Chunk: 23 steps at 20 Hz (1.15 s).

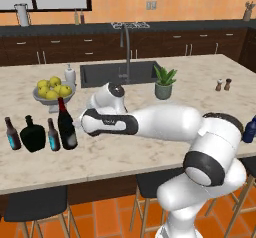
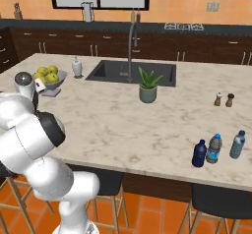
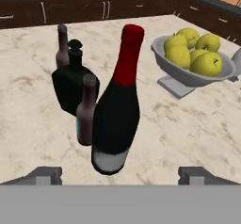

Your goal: Move the plastic bottles in the middle to the plastics group, and the glass bottles in the middle to the glass group.

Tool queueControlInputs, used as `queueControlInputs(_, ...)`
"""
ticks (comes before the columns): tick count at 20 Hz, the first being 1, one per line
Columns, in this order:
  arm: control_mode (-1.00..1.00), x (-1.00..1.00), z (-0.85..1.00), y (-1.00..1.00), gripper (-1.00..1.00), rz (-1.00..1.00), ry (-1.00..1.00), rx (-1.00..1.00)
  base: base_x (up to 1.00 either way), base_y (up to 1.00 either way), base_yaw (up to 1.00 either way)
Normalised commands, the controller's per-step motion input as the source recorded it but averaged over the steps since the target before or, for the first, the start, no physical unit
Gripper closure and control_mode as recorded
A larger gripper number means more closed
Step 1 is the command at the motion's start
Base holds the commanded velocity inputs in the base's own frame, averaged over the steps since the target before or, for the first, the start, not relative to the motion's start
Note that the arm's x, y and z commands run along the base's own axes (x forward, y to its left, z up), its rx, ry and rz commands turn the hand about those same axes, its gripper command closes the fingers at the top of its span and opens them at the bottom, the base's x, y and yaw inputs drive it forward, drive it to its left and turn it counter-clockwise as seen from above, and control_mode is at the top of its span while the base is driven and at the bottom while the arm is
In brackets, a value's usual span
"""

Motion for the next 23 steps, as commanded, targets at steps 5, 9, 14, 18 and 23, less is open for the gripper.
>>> queueControlInputs(5,-1.00,-0.37,0.40,-0.96,-1.00,-0.20,0.04,0.02,0.00,0.00,0.00)
queueControlInputs(9,-1.00,-0.18,0.42,-1.00,-1.00,-0.28,0.18,-0.02,0.00,0.00,0.00)
queueControlInputs(14,-1.00,-0.28,-0.27,-1.00,-1.00,-0.29,0.07,0.04,0.00,0.00,0.00)
queueControlInputs(18,-1.00,0.00,-0.16,-1.00,-1.00,-0.31,0.10,0.06,0.00,0.00,0.00)
queueControlInputs(23,-1.00,0.00,-0.11,-0.90,-1.00,-0.33,0.08,0.08,0.00,0.00,0.00)
